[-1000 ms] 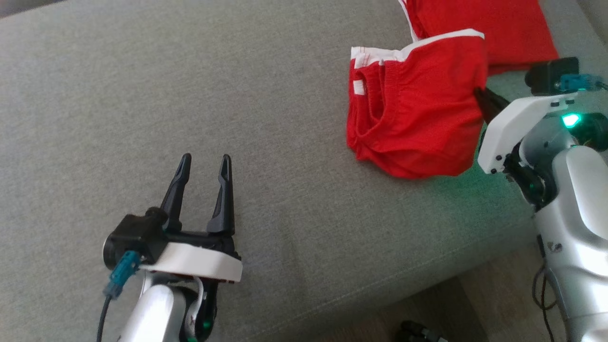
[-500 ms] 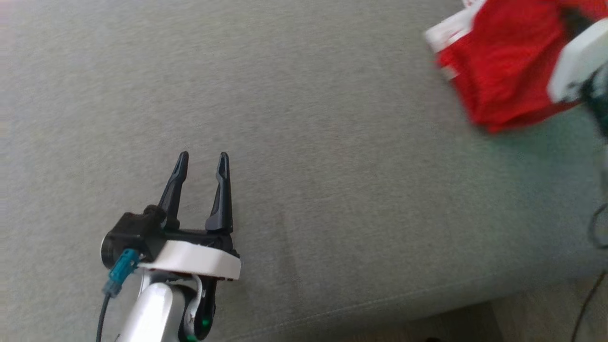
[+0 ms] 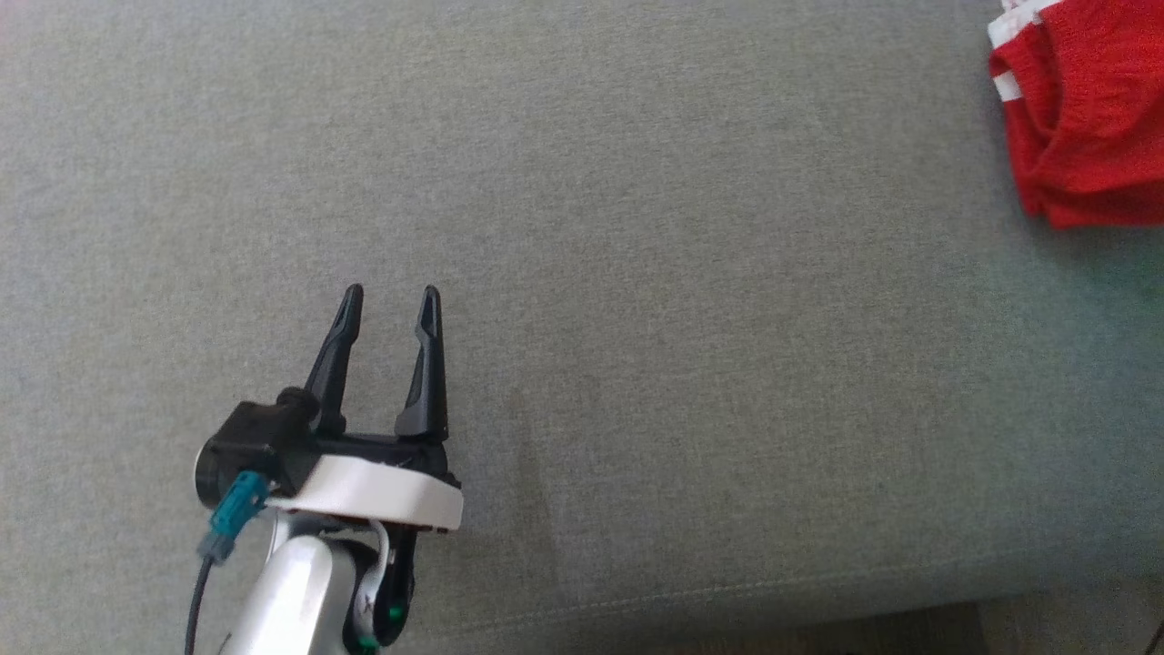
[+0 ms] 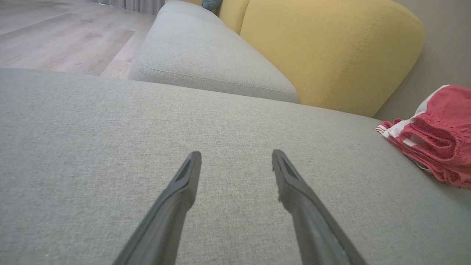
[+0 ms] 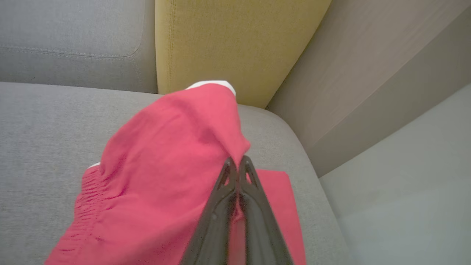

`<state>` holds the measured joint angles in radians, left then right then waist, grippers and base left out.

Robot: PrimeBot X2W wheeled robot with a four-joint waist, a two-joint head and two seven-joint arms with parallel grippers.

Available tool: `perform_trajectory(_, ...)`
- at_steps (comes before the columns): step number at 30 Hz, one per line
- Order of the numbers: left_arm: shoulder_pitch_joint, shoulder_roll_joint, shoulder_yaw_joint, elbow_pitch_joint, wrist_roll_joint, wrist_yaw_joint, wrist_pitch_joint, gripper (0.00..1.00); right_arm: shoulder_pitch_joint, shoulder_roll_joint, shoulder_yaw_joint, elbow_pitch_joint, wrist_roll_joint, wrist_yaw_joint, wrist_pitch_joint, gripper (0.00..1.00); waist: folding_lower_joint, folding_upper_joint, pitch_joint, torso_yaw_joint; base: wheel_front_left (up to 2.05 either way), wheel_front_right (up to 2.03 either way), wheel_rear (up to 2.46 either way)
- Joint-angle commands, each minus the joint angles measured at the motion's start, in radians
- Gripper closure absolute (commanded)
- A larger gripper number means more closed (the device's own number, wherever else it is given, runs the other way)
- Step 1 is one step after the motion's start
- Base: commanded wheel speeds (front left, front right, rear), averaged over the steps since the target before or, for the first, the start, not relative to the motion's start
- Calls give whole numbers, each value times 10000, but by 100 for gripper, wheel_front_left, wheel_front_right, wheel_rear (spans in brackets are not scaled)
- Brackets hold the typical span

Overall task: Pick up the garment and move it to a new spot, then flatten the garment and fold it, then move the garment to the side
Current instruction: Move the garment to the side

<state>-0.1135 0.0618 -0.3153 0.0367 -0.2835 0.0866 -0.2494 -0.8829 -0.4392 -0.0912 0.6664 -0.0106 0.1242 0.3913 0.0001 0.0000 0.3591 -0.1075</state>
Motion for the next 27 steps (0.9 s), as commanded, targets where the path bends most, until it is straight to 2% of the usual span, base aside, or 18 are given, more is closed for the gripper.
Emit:
perform_trajectory(1,-345,-1,209,-291,-47,-22,-119,0,-116,-377,140,-307,-249,65,-222,100,-1,0,64,60,0,0,0)
perform_trajectory(5,-354,-13,190,-282,-14,-12,-121,0,-99,-616,211,-50,-841,65,-492,100,-1,0,142,106,0,0,0)
perform_trajectory(6,-355,-16,188,-276,-10,-12,-121,0,-99,-612,195,-14,-981,65,-547,73,-1,0,149,105,0,0,0)
perform_trajectory(7,-355,-18,188,-267,-10,-15,-122,0,-105,-597,146,8,-1123,65,-605,36,-1,0,153,99,0,0,0)
perform_trajectory(8,-355,-18,188,-267,-10,-15,-122,0,-105,-597,146,8,-1123,65,-605,36,-1,0,153,99,0,0,0)
perform_trajectory(9,-356,-20,190,-258,-10,-17,-122,0,-110,-578,101,12,-1289,65,-676,0,-1,0,155,91,0,0,0)
perform_trajectory(18,-339,-42,194,-114,-38,-29,-123,0,-206,-10,-334,327,-1898,65,-1539,0,-1,0,-93,-29,0,0,0)
perform_trajectory(27,-140,-59,518,14,-254,95,-123,0,-69,753,298,560,-1318,65,-2593,0,-1,0,-904,38,0,0,0)
